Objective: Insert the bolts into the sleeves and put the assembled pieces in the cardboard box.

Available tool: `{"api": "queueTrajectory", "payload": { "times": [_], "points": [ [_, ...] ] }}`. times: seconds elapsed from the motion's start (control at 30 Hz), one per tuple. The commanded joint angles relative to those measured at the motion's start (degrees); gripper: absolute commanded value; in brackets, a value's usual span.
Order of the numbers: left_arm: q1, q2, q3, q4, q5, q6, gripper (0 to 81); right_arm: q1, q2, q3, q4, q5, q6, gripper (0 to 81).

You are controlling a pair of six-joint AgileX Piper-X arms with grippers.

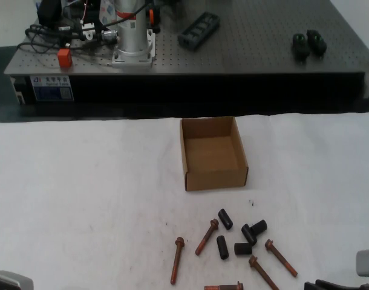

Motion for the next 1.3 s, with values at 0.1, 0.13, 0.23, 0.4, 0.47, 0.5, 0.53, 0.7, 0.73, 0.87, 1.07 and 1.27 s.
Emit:
{"api": "queueTrajectory", "payload": {
  "times": [0.1, 0.13, 0.23, 0.4, 0.47, 0.5, 0.53, 0.7, 0.73, 0.87, 1.07, 1.27],
  "points": [
    [0.26, -0.51, -0.63, -5.9, 1.81, -2.37, 26.1, -0.26, -0.47, 0.05, -2.82, -4.68, 2.15, 21.0],
    [0.26, -0.51, -0.63, -6.39, 1.81, -3.14, 30.5, -0.26, -0.31, -0.16, -3.67, -4.95, 1.64, 21.0],
    [0.26, -0.51, -0.63, -6.49, 1.81, -3.61, 34.1, -0.26, 1.2, -1.71, -3.93, -5.44, 1.54, 21.0],
    [0.26, -0.51, -0.63, -6.49, 1.81, -3.61, 33.8, 0.08, 10.04, -8.51, -3.85, -6.09, -1.97, 30.3],
    [0.26, -0.51, -0.63, -6.49, 1.81, -3.61, 33.8, 0.08, 16.21, -12.77, -2.6, -6.2, -5.86, 30.3],
    [0.26, -0.51, -0.63, -6.49, 1.81, -3.61, 33.8, 0.08, 19.85, -15.56, -0.59, -6.14, -7.62, 30.3],
    [0.26, -0.51, -0.63, -6.49, 1.81, -3.61, 33.8, 0.08, 23.74, -18.65, 2.38, -5.93, -9.85, 30.3],
    [0.26, -0.51, -0.63, -6.49, 1.81, -3.61, 33.8, 0.08, 43.94, -33.65, 19.0, -3.23, -22.09, 30.3],
    [0.26, -0.51, -0.63, -6.49, 1.81, -3.61, 33.8, -0.15, 48.0, -36.42, 21.31, -2.99, -23.88, 30.3],
    [0.26, -0.51, -0.63, -6.49, 1.81, -3.61, 33.8, -0.29, 60.92, -44.96, 26.48, -0.46, -28.98, 30.3],
    [0.26, -0.51, -0.63, -6.49, 1.81, -3.61, 33.8, -0.29, 70.73, -52.91, 28.51, 5.56, -35.05, 30.3],
    [0.26, -0.51, -0.63, -6.49, 1.81, -3.61, 33.8, -1.62, 73.76, -54.32, 28.95, 6.42, -36.73, 30.3]
  ]
}}
